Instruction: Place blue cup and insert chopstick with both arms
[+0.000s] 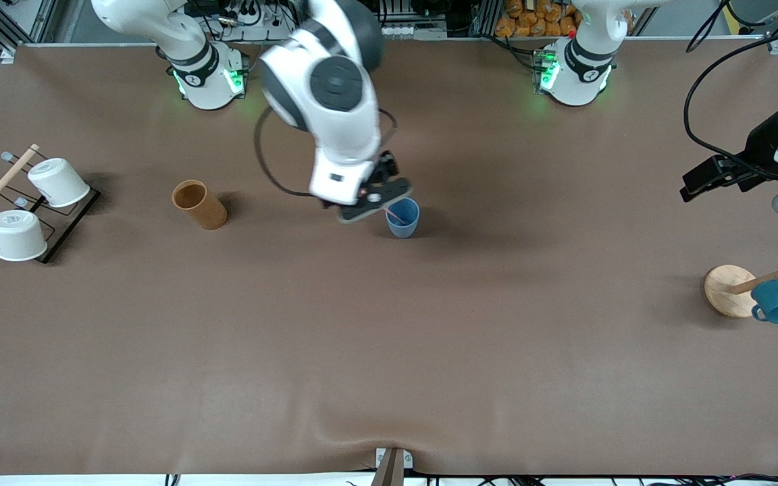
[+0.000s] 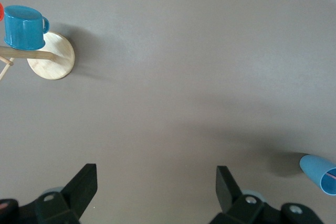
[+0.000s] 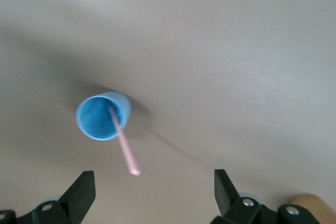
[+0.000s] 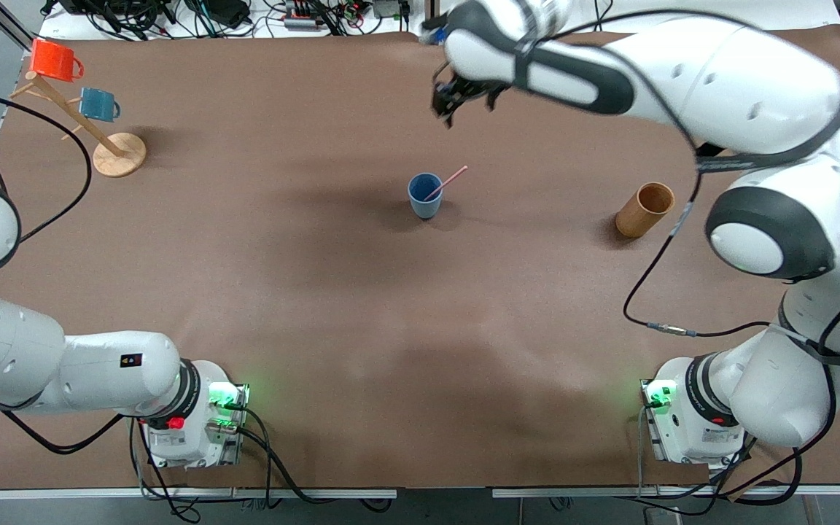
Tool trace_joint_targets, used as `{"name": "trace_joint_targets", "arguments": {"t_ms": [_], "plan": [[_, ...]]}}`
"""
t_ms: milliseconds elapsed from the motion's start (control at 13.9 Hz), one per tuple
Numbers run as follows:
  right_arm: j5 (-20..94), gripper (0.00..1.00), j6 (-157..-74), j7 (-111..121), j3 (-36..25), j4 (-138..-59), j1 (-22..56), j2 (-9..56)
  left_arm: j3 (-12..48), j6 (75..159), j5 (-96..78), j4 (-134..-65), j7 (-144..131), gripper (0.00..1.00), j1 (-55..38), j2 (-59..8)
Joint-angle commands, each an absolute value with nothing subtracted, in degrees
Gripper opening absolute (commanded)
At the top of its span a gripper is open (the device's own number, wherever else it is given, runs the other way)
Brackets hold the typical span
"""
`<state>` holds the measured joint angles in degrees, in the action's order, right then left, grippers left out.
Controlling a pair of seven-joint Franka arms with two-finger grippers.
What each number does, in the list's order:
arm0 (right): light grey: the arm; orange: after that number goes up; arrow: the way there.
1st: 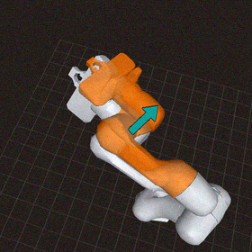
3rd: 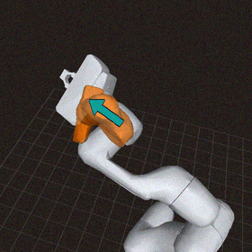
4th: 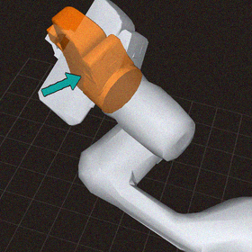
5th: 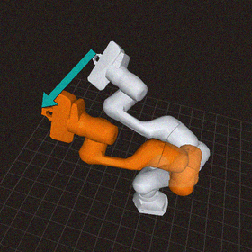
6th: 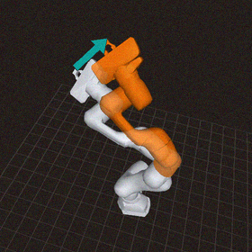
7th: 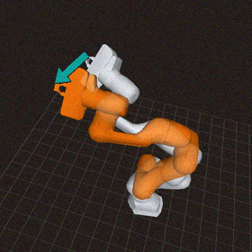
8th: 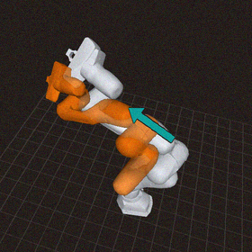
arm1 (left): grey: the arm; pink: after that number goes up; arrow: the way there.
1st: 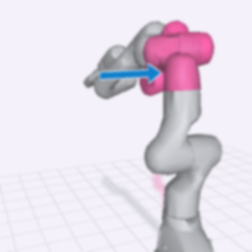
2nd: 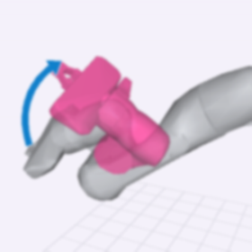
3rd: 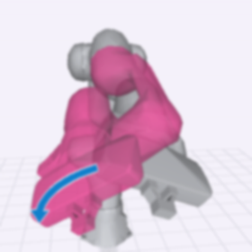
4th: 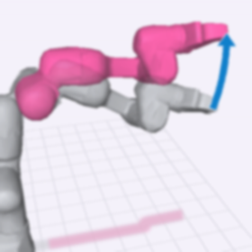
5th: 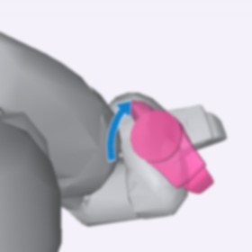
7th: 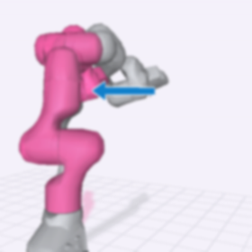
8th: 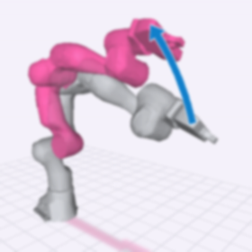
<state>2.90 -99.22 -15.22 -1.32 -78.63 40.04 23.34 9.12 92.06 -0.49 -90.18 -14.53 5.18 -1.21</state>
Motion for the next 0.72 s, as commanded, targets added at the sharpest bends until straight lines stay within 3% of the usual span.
{"name": "trace_joint_targets", "arguments": {"t_ms": [0, 287, 646], "plan": [[2.5, 1.0, -96.0, -15.1, -1.1, -83.0, 31.9, 17.6, 9.1, 92.0, -1.6, -90.4, -12.5, 1.0, 5.3, -0.6], [2.7, 1.0, -93.3, -9.3, -1.1, -91.2, 19.2, 8.5, 9.2, 91.1, -1.6, -90.4, -8.7, 1.0, 5.1, -0.2], [2.5, 1.0, -84.8, 3.1, -1.6, -89.2, 6.0, 5.3, 10.0, 89.2, -1.5, -90.4, -4.9, 1.0, 5.1, 0.1]]}}
